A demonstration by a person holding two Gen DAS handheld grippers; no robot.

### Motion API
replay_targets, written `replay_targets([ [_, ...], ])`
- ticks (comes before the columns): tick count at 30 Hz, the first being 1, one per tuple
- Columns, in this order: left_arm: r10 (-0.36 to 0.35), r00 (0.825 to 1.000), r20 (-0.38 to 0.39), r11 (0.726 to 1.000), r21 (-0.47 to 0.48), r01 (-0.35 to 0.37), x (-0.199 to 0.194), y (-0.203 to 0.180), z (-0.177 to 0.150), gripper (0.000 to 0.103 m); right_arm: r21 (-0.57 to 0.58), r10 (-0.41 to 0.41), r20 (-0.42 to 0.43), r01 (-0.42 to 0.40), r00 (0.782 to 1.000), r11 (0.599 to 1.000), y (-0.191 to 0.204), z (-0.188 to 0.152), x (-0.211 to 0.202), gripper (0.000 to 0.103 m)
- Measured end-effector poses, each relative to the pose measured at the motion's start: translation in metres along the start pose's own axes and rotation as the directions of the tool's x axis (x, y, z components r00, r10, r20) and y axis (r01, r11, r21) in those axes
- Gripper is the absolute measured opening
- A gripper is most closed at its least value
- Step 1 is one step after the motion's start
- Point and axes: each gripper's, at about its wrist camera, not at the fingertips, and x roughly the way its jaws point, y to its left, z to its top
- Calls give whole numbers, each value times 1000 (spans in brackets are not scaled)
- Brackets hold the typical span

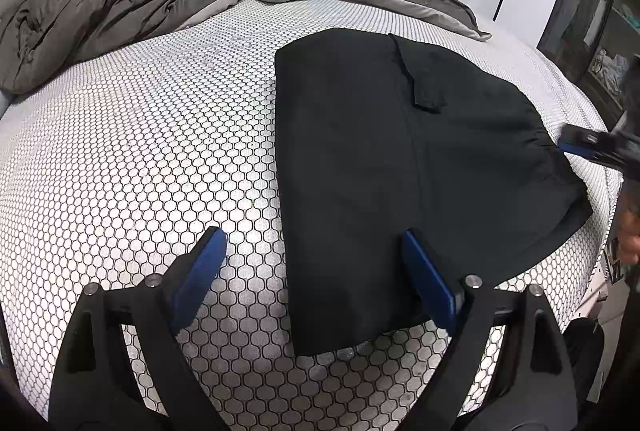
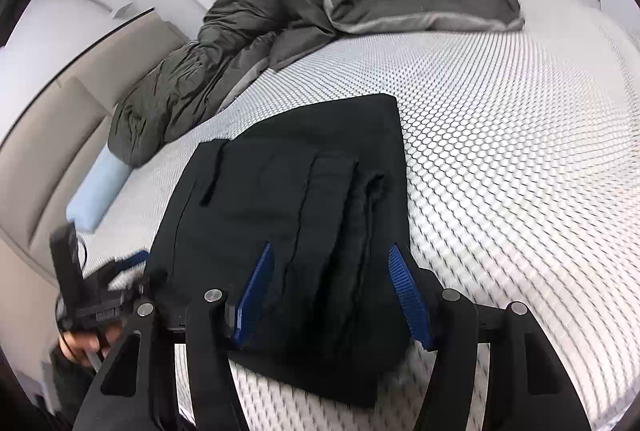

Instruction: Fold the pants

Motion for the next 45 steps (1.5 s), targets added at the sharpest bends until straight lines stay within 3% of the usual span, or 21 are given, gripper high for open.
replay_targets([
  [3,-8,1000,0,1000,-1,8,2,2,1,91,28,1,-64,1,998,1000,-15,11,32,61],
  [5,-15,1000,-2,1000,-8,15,4,5,3,94,-4,-14,-83,14,996,1000,-16,15,47,55],
  [6,-18,1000,-4,1000,-9,18,5,7,5,94,-31,-24,-78,22,997,999,-12,16,48,38],
  [9,-21,1000,12,999,-31,21,-2,9,12,93,-139,-13,-43,7,999,990,5,29,34,17],
  [12,-42,998,51,998,-42,44,-10,10,22,93,-218,1,41,8,999,976,25,45,5,16],
  [14,-12,999,39,1000,-24,13,-3,9,25,93,-243,-29,50,40,998,969,28,51,0,16],
  [16,7,1000,8,1000,-13,-6,9,7,26,94,-278,-132,5,128,991,952,27,50,20,22],
  [17,13,1000,1,1000,-15,-13,13,7,24,94,-289,-215,-44,193,976,938,19,43,38,28],
  [18,16,1000,8,1000,-17,-16,12,6,23,93,-286,-259,-79,227,963,931,15,39,50,42],
  [19,23,999,22,1000,-15,-23,8,5,22,93,-261,-262,-83,233,961,937,10,32,51,44],
  [22,43,994,96,997,53,-48,-16,-9,21,93,-231,-227,32,228,973,946,20,21,16,49],
  [24,69,987,147,988,130,-89,-26,-28,22,93,-234,-217,137,244,967,941,35,13,-10,52],
  [26,57,985,163,965,243,-96,-24,-57,24,93,-251,-197,178,238,964,938,54,3,-21,56],
  [29,-53,995,84,940,340,22,-6,-82,23,93,-370,-124,131,165,984,914,90,-12,-4,56],
  [32,-32,999,-19,929,368,37,20,-86,16,91,-416,-77,0,70,997,907,102,-22,27,56],
  [34,-39,999,-9,926,376,39,21,-80,9,91,-421,-129,-106,73,986,904,88,-31,48,45],
  [38,-52,999,-15,938,342,54,16,-60,2,94,-476,-159,-36,123,987,871,67,-51,22,41],
  [39,-46,999,-17,939,341,49,15,-58,0,94,-483,-195,0,171,981,859,62,-54,11,42],
  [40,-33,999,-19,938,344,37,13,-57,-1,94,-481,-234,27,218,972,849,58,-54,6,64],
  [41,-24,1000,-18,938,344,28,9,-58,1,94,-454,-264,29,248,964,856,54,-53,0,68],
  [45,-54,998,44,948,316,37,-14,-54,14,94,-424,-220,92,239,971,874,66,-46,-18,68],
])
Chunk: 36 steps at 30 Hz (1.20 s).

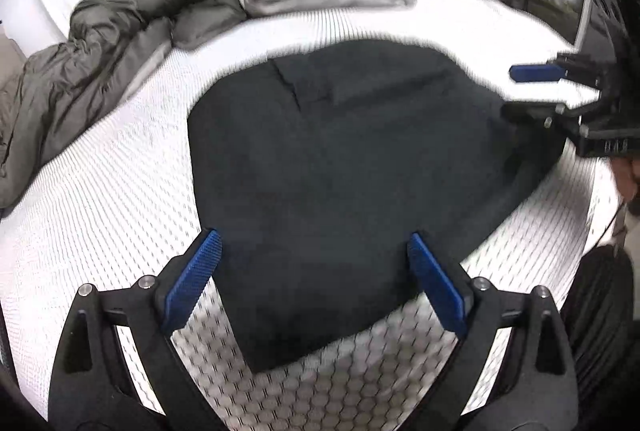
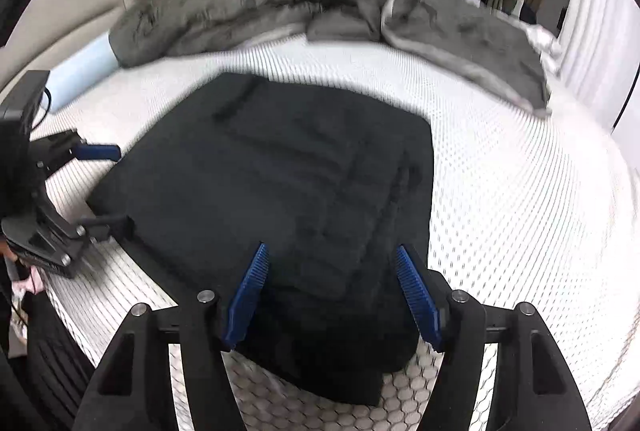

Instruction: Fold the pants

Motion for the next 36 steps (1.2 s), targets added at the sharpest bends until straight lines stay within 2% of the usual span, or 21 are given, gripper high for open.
replay_targets([
  [2,6,1000,5,1000,-8,-6,4,4,16,94,-10,19,59,-18,998,1000,13,16,-5,68],
  [4,11,1000,-22,1000,-15,-11,21,7,33,94,-21,65,62,-64,996,998,30,36,6,68],
  [6,-3,996,-92,999,-40,0,50,15,45,93,-29,106,15,-106,994,994,41,54,33,68],
  [8,-49,993,-111,997,-57,43,63,20,42,94,-27,128,-80,-130,989,991,46,60,71,68],
  [10,-54,993,-106,998,-47,50,63,22,34,95,-49,60,-172,-69,983,996,41,51,101,67],
  [11,-57,994,-93,997,-55,52,59,27,30,96,-46,62,-162,-70,985,996,35,48,104,67],
  [13,-68,993,-91,995,-83,61,55,37,23,98,-44,64,-135,-71,989,997,22,42,95,60],
  [14,-71,993,-93,993,-101,61,54,41,22,98,-39,65,-124,-71,990,997,16,40,87,60],
  [17,-53,997,-64,992,-116,45,38,45,30,90,-29,20,-115,-24,993,999,11,45,73,61],
  [20,-15,1000,-27,997,-75,13,40,41,50,87,-12,83,-48,-84,995,996,20,60,58,61],
  [22,-23,998,-61,997,-74,19,57,43,59,74,-6,104,-51,-105,993,994,30,71,66,61],
  [23,-31,997,-76,997,-77,25,68,45,60,71,-5,119,-69,-120,990,993,35,79,78,61],
  [25,-45,995,-84,996,-80,38,78,44,58,71,9,132,-130,-132,983,991,41,81,98,57],
  [27,-47,996,-79,996,-85,41,76,49,51,70,-36,32,-206,-40,978,999,40,77,122,53],
  [29,-61,996,-61,993,-103,55,68,56,44,70,-62,-39,-188,28,981,998,30,68,117,50],
  [31,-68,996,-60,990,-124,60,65,59,41,70,-53,-14,-174,5,985,999,18,60,103,46],
  [33,-33,998,-52,994,-110,27,54,58,48,70,-57,-12,-166,3,986,998,16,60,92,47],
  [35,-6,1000,1,996,-94,7,44,58,61,70,-65,-17,-145,8,989,998,24,64,81,48],
  [36,-4,1000,22,995,-100,6,44,61,69,71,-60,18,-116,-26,993,998,30,72,75,49],
])
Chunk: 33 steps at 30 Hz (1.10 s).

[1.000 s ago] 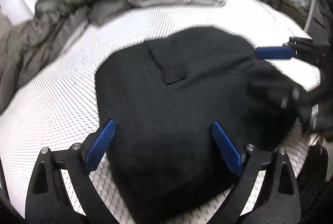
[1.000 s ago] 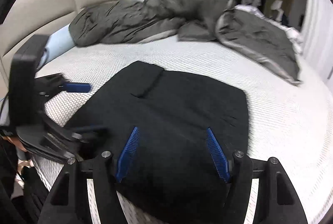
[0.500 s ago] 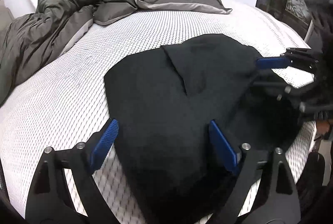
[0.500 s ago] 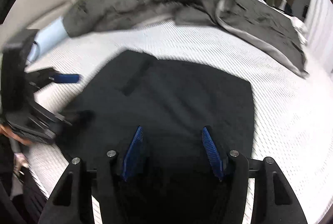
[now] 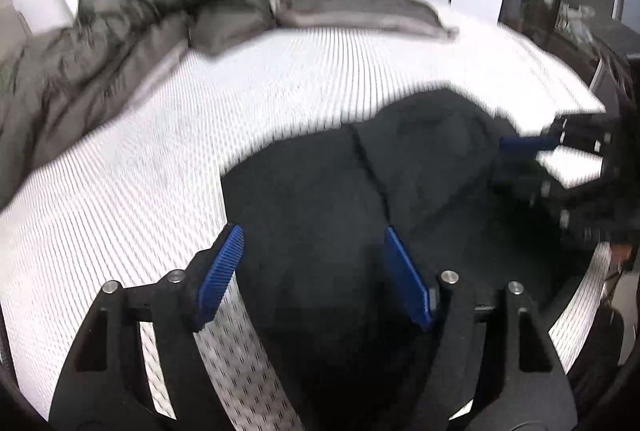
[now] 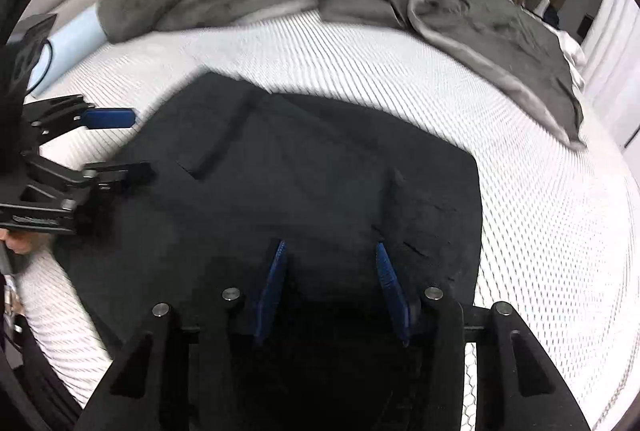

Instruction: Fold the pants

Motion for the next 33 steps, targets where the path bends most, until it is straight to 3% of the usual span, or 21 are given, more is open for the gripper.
replay_targets([
  [4,30,997,-77,998,-53,-34,40,14,23,70,38,38,40,-39,998,999,10,32,10,55],
  [6,21,992,-127,996,-78,-31,65,21,22,71,68,59,3,-59,998,996,11,40,31,55],
  [8,-32,991,-126,992,-125,16,72,31,17,72,69,15,-69,-10,998,998,3,42,61,54],
  [11,-2,993,-114,988,-154,-16,63,45,10,75,61,-82,-75,86,994,994,-17,27,57,49],
  [14,30,993,-118,984,-173,-51,42,52,5,71,98,-6,-56,11,998,995,-42,9,32,46],
  [15,42,994,-102,981,-182,-60,27,51,2,70,106,-26,-37,30,999,994,-47,3,15,48],
  [17,-17,999,-30,982,-189,11,-8,37,-9,70,110,-58,0,58,998,992,-48,-5,-8,56],
  [18,-37,999,-11,983,-183,34,-18,32,-14,74,128,-37,38,32,999,991,-49,-13,-26,61],
  [20,-79,997,-17,991,-112,77,-22,3,-24,79,186,20,87,-36,996,982,-45,-27,-46,62],
  [22,-52,995,-89,998,41,56,-6,-32,-39,80,145,60,60,-68,996,987,-27,-36,-41,59],
  [24,7,994,-108,997,71,0,-2,-46,-59,84,35,2,-21,-1,1000,999,-5,-49,-22,47],
  [26,-2,994,-105,1000,14,4,-16,-35,-70,85,5,-94,-41,95,995,996,-7,-69,-19,50],
  [30,38,994,-100,999,-28,-41,-44,-24,-87,84,186,45,25,-49,999,981,-45,-102,-56,54],
  [33,9,997,-71,999,-42,-12,-62,-31,-90,84,280,103,88,-123,991,952,-62,-120,-84,54],
])
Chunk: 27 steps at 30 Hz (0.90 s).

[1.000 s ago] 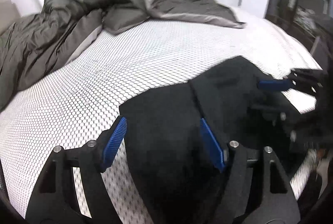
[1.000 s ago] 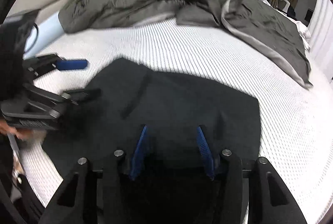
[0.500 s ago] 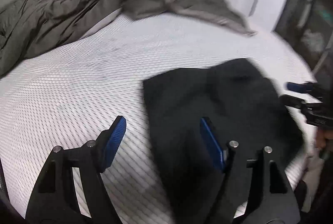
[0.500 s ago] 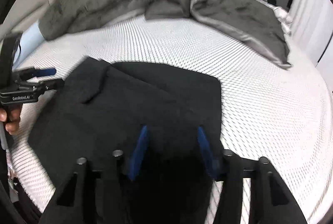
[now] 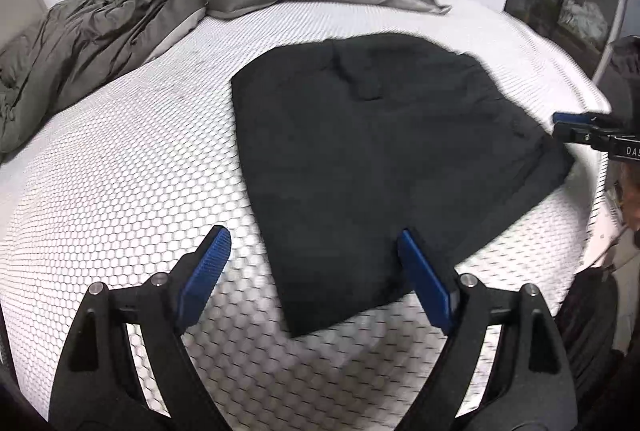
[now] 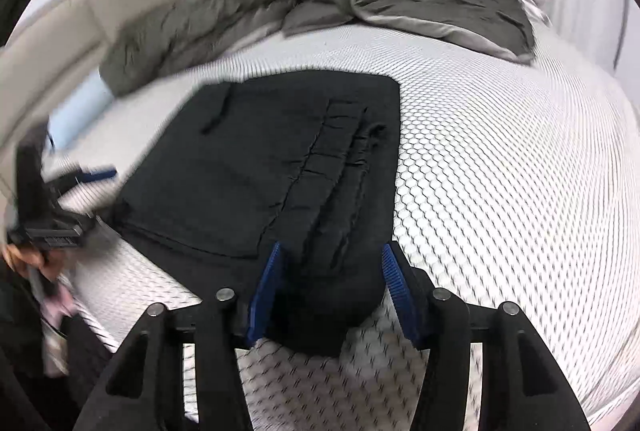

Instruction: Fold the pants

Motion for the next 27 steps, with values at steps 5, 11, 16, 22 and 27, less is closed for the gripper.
replay_targets([
  [5,0,1000,-21,999,34,1,6,-22,2,84,22,116,15,-116,993,993,14,6,3,48],
  [11,13,1000,-29,1000,13,-12,17,-30,15,84,55,59,-74,-55,995,997,16,19,51,15],
  [16,14,1000,-3,1000,8,-14,14,-30,20,84,-50,68,68,-65,995,997,26,26,-10,7],
  [22,32,999,-16,999,16,-32,22,-34,12,84,35,40,-44,-39,998,999,-2,8,22,21],
  [27,33,999,-5,998,-44,-33,14,-11,8,84,96,117,10,-117,993,988,-16,7,4,35],
])
